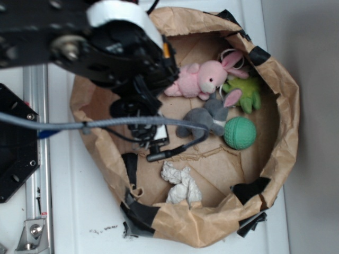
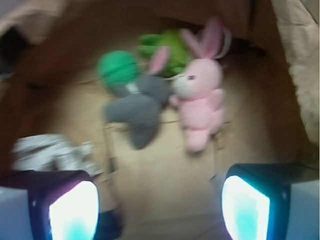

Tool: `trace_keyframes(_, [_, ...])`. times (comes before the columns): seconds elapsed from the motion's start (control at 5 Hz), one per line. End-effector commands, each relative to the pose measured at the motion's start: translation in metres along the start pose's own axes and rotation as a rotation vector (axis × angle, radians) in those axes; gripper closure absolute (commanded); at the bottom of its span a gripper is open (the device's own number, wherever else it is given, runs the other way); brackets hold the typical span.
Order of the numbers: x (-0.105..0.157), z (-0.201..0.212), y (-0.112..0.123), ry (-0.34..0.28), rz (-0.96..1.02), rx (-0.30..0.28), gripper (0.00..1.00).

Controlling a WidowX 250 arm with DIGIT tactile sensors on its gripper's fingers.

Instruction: Grab the pink bunny.

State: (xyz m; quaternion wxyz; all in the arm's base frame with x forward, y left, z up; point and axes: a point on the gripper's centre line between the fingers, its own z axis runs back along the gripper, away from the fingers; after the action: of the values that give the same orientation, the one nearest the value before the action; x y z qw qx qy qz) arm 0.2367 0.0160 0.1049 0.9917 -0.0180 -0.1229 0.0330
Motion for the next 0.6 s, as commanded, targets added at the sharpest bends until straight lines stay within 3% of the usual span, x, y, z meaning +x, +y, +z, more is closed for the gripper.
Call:
trace_keyframes(0.0, [0.016,-0.037,0.036,-0.071,-0.174,0.118,0.00])
trace_keyframes(0.2, [0.026,-0.047,0.040,-0.066,-0.186,0.057,0.00])
trace_keyframes(0.4, [0.017,-0.049,0.042,-0.070,-0.157,-0.041,0.00])
